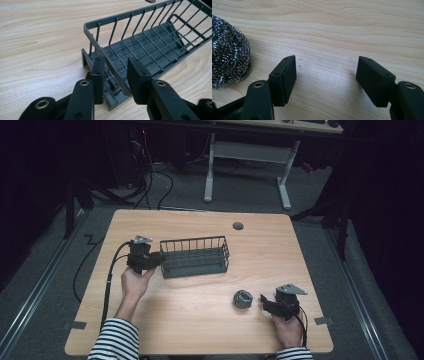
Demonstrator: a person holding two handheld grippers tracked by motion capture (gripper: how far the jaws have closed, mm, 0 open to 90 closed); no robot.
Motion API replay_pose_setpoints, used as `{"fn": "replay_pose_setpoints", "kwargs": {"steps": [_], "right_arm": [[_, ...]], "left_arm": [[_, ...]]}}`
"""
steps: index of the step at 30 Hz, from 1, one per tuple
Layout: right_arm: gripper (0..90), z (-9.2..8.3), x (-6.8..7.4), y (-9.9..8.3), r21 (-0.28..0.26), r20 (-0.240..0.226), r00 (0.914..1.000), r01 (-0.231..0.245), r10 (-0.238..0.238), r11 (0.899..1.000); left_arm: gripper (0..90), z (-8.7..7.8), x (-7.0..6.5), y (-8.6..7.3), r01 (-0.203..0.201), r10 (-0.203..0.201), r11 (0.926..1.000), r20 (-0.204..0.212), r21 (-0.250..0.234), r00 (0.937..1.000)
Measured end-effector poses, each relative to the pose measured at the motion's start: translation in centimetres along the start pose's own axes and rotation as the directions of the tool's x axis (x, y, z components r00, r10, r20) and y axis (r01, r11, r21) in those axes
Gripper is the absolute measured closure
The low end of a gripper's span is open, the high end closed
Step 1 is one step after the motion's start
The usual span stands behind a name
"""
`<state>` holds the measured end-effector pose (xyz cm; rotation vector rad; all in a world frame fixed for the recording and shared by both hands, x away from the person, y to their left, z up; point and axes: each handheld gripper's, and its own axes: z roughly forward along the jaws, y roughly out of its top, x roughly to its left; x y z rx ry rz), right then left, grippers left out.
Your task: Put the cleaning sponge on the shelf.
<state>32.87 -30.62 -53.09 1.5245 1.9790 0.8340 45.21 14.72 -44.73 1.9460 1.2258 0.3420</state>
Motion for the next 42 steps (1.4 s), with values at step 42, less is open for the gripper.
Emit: {"fn": "replay_pose_setpoints", "kwargs": {"steps": [42], "right_arm": [[32.8, 0.0, 0.0, 0.0, 0.0, 0.0, 1.0, -0.001, 0.001, 1.0]], "left_arm": [[59.3, -1.7, -1.3, -1.1, -0.008, 0.009, 0.9998, 0.058, -0.016, 0.9983]]}}
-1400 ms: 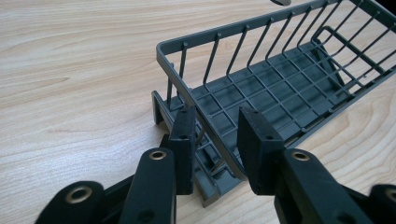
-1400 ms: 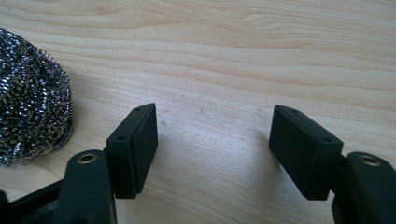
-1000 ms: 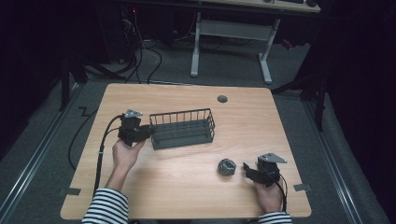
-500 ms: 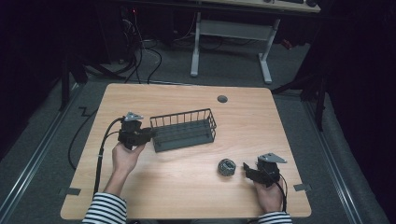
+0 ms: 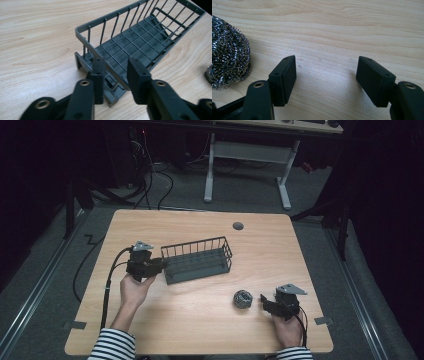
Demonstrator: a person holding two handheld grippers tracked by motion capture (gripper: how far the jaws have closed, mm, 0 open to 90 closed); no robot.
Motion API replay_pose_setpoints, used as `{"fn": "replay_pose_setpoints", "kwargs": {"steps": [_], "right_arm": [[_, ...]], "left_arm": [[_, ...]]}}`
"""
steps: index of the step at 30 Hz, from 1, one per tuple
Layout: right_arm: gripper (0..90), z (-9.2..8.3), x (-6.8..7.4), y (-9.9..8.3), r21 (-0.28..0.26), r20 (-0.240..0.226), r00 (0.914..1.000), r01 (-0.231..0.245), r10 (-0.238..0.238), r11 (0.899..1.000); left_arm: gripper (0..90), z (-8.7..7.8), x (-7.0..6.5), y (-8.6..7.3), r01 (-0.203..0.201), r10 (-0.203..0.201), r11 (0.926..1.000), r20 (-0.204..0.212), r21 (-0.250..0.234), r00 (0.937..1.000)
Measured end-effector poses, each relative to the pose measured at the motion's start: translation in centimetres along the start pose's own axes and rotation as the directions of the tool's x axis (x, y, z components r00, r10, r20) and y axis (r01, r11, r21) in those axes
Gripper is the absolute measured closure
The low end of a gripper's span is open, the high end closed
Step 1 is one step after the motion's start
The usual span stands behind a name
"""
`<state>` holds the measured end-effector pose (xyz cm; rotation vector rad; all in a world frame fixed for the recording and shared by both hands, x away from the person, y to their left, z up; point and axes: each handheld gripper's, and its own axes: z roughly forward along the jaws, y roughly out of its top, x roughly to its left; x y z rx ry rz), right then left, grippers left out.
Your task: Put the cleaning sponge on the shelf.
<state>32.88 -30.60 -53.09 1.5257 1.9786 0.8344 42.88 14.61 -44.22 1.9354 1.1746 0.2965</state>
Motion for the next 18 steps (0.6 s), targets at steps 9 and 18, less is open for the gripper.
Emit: {"fn": "replay_pose_setpoints", "kwargs": {"steps": [9, 18], "right_arm": [[32.8, 0.0, 0.0, 0.0, 0.0, 0.0, 1.0, 0.0, 0.0, 1.0], [32.8, 0.0, 0.0, 0.0, 0.0, -0.001, 1.0, 0.0, 0.0, 1.0]], "left_arm": [[35.2, -2.2, 0.6, 0.1, 0.001, -0.003, 0.9975, -0.032, -0.071, 0.9995], [32.7, -4.2, 1.6, -1.7, -0.022, 0.017, 0.995, -0.053, -0.097, 0.9984]]}}
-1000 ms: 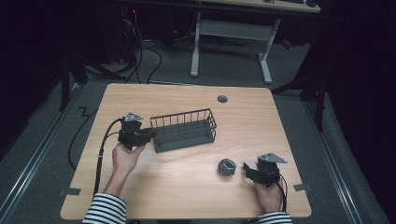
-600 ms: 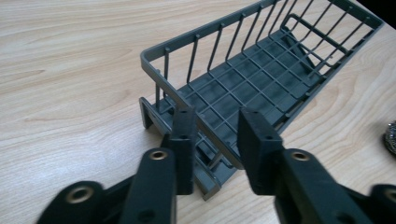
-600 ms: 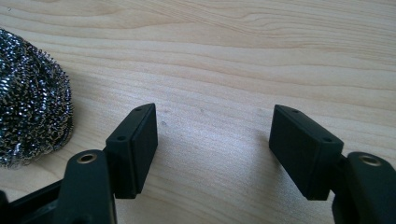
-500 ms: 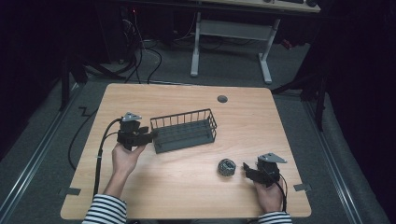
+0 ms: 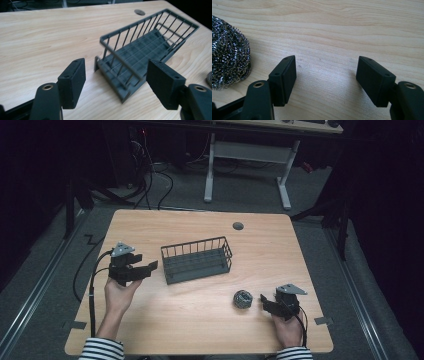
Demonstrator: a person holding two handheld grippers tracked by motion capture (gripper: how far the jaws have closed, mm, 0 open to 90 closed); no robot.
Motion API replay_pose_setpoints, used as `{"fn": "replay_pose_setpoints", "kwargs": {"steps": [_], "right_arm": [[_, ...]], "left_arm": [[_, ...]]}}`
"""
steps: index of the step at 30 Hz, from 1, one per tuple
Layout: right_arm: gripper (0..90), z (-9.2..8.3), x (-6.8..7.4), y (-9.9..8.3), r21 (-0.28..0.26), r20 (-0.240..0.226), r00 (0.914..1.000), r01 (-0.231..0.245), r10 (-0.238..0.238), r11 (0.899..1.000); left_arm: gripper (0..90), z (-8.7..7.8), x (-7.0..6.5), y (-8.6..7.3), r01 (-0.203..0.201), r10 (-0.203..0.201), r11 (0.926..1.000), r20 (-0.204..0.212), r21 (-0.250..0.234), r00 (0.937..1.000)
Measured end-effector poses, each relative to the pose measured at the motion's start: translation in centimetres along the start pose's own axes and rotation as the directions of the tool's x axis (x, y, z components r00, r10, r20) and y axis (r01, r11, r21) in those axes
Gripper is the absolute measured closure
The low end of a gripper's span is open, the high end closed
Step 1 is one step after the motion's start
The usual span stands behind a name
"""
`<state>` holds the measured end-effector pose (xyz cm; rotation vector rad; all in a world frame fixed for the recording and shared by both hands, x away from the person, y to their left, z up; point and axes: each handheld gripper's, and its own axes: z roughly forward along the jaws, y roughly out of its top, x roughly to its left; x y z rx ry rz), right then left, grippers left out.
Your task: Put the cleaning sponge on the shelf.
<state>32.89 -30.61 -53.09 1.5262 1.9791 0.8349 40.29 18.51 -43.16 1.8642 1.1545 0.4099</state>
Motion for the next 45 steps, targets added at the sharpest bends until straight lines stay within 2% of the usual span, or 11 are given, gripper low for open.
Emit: {"fn": "replay_pose_setpoints", "kwargs": {"steps": [10, 19, 27, 36, 45], "right_arm": [[32.8, 0.0, 0.0, 0.0, 0.0, 0.0, 1.0, 0.0, 0.0, 1.0], [32.7, 0.0, 0.0, 0.0, 0.002, -0.006, 1.0, 0.001, -0.001, 1.0], [32.5, 0.0, 0.0, 0.0, 0.002, -0.007, 0.9999, 0.007, -0.007, 1.0], [31.8, 0.0, 0.0, 0.0, 0.006, -0.014, 0.9998, 0.012, -0.012, 1.0], [29.8, -0.1, 0.0, 0.1, 0.013, -0.038, 0.999, 0.024, -0.023, 1.0]], "left_arm": [[31.7, -0.7, 1.2, -4.0, -0.009, 0.011, 0.9993, -0.067, 0.037, 0.9977], [30.3, -0.1, 1.9, -7.1, -0.011, 0.02, 0.9973, -0.117, 0.073, 0.9929], [29.2, 0.8, 2.6, -9.3, 0.012, 0.002, 0.9955, -0.148, 0.094, 0.989], [28.7, 1.7, 2.8, -10.6, 0.035, -0.019, 0.995, -0.17, 0.093, 0.9853], [28.1, 2.3, 2.5, -10.9, 0.018, 0.003, 0.9941, -0.193, 0.107, 0.9813]]}}
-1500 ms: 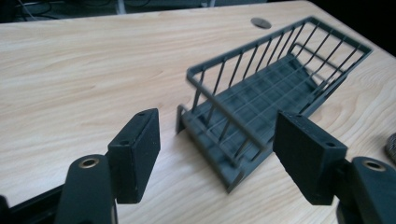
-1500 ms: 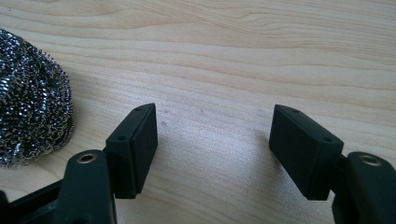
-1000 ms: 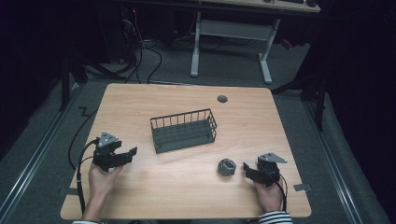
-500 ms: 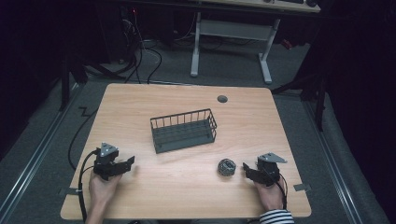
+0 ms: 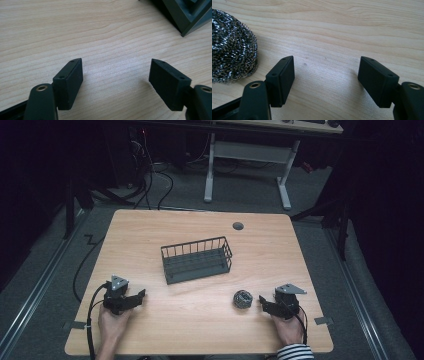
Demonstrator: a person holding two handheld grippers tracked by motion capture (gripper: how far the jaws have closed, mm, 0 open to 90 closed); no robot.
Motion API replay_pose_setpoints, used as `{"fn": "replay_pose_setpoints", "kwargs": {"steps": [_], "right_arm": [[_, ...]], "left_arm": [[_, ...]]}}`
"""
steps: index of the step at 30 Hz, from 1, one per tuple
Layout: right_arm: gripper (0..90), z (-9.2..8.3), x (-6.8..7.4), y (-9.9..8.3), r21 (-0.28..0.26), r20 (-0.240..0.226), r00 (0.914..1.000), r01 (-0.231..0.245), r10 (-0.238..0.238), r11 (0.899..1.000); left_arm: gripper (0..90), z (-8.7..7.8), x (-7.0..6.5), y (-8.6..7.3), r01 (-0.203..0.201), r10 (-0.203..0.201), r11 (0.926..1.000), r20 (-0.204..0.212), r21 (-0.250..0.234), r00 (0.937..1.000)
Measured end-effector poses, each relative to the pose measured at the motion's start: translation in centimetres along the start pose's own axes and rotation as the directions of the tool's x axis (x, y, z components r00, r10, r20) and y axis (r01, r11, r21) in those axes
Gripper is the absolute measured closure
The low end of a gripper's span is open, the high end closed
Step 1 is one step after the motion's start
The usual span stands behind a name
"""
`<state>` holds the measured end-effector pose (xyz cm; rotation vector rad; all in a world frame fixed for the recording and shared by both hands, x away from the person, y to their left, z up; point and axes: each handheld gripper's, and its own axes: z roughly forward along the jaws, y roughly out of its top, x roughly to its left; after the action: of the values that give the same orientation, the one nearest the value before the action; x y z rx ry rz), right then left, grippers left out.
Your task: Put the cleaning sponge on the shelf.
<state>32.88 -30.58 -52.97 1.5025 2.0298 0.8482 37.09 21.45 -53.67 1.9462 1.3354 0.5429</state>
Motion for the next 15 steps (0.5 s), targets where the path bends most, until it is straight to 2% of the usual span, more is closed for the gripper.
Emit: {"fn": "replay_pose_setpoints", "kwargs": {"steps": [7, 15], "right_arm": [[29.2, -0.8, 0.0, 0.4, -0.033, -0.015, 0.9999, 0.007, -0.007, 0.999], [28.7, -1.9, 0.3, 0.7, -0.062, -0.057, 0.9982, 0.018, -0.021, 0.998]], "left_arm": [[27.9, 0.1, -0.3, 0.0, -0.023, 0.023, 0.9997, -0.023, 0.009, 0.9995], [27.0, 0.2, -0.4, 0.0, -0.02, 0.02, 0.9998, -0.026, 0.008, 0.9995]]}}
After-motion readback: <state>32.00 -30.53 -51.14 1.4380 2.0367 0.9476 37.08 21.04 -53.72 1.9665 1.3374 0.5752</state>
